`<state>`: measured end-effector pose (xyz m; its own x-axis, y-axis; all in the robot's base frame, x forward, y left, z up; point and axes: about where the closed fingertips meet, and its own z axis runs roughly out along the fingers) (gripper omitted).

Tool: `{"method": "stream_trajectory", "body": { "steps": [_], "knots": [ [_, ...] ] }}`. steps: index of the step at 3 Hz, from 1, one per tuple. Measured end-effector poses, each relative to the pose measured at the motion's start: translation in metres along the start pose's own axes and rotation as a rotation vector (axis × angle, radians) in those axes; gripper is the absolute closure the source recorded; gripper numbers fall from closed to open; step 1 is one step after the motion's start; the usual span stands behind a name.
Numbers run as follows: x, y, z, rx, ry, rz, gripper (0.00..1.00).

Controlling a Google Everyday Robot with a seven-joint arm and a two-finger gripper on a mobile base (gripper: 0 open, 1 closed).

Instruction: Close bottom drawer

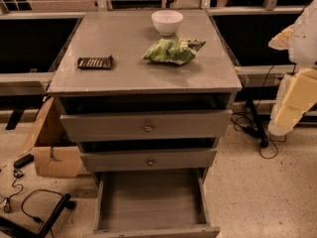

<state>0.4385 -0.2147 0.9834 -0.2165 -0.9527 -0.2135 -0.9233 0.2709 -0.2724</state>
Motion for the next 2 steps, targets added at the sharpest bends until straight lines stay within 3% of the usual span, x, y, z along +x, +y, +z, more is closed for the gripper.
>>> {"method": "stream_trajectory", "body": {
  "steps": [1,2],
  "knots": [
    [0.0,0.0,0.0,0.0,0.0,0.0,0.0],
    [0.006,0.005,0.021,0.005,0.016,0.005,0.0]
  ]
}}
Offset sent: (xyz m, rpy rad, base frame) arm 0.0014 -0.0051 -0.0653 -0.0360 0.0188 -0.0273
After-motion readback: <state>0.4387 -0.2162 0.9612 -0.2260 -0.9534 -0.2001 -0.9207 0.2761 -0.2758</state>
